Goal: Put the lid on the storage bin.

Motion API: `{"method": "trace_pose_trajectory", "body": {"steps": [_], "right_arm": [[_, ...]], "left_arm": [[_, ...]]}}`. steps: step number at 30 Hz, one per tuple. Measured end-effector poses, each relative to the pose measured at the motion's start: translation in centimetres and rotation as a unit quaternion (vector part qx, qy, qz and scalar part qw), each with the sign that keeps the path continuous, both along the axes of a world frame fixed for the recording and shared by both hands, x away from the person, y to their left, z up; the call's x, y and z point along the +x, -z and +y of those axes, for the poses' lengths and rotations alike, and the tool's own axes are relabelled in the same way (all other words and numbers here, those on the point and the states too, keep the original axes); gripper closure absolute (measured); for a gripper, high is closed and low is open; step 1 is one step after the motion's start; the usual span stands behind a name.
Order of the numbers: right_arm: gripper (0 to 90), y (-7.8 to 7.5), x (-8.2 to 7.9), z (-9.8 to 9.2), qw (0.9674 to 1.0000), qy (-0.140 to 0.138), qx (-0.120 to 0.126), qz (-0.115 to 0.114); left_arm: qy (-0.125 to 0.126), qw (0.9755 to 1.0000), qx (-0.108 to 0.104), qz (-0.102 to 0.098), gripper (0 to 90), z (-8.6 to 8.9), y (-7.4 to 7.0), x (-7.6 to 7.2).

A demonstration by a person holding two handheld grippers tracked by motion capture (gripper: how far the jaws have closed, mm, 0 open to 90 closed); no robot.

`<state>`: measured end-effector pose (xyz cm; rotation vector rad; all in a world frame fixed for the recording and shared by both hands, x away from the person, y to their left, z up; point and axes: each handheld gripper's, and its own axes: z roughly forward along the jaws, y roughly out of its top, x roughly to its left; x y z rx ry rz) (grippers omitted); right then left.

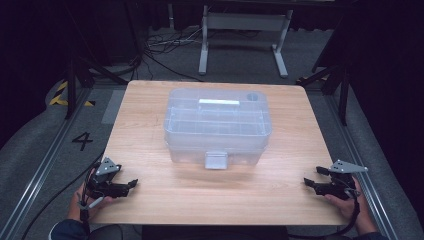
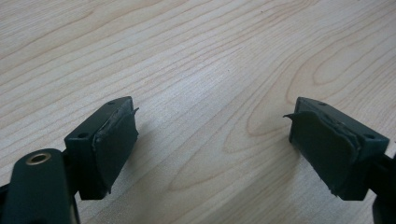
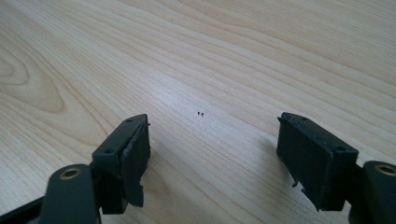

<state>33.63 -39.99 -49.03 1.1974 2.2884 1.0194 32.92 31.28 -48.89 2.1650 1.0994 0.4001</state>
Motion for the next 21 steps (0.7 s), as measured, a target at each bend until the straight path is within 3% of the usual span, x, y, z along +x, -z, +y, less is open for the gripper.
{"method": "trace_pose_trajectory", "body": {"steps": [21], "right_arm": [[26.1,0.0,0.07,0.02,1.0,0.001,0.0,0.0]], "left_arm": [[-0.007,1.0,-0.001,0.0,15.1,-0.2,0.01,0.04]]}}
